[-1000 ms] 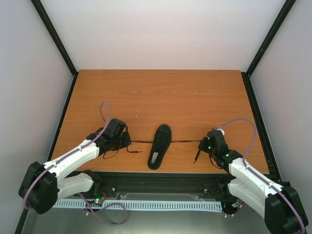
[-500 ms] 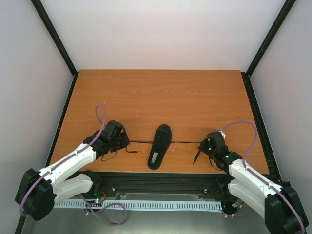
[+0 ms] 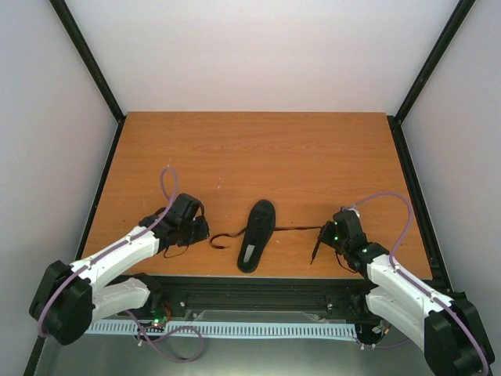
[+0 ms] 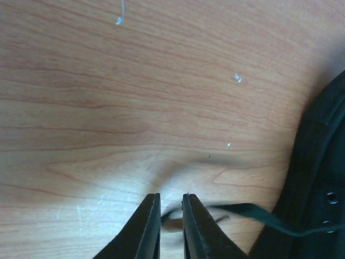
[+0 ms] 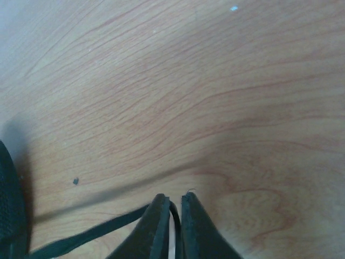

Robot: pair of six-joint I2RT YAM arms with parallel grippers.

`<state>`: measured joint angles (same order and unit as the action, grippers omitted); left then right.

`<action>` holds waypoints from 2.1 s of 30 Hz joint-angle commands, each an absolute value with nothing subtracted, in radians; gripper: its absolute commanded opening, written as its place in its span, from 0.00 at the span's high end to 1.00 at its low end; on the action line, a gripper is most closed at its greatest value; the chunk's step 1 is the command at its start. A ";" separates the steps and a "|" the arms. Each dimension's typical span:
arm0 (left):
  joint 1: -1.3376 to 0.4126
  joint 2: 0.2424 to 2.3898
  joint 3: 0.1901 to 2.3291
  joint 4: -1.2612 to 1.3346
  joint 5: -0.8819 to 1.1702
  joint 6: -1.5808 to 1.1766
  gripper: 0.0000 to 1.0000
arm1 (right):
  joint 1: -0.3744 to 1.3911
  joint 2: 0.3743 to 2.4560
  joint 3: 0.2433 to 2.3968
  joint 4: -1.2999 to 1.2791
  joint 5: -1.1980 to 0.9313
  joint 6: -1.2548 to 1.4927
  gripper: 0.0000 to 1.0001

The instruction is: Tie the shoes

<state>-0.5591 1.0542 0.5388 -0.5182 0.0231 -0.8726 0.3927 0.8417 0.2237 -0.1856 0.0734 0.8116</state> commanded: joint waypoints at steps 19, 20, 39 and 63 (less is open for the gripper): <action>-0.701 1.258 0.657 -0.253 0.468 -0.655 0.27 | 0.452 1.024 0.345 0.052 -0.337 0.639 0.12; -0.701 1.268 0.652 -0.241 0.478 -0.656 0.27 | 0.467 1.050 0.352 0.070 -0.345 0.646 0.13; -0.707 1.468 0.622 -0.117 0.538 -0.657 0.18 | 0.584 1.551 0.580 0.264 -0.394 0.700 0.24; -0.707 1.615 0.699 0.087 0.323 -0.649 0.39 | 0.573 1.615 0.668 0.234 -0.215 0.717 0.43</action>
<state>-0.7151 1.6215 0.6666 0.0719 0.4297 -0.6830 0.5777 1.6554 0.6479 0.2661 -0.2684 0.7433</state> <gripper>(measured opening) 0.582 0.530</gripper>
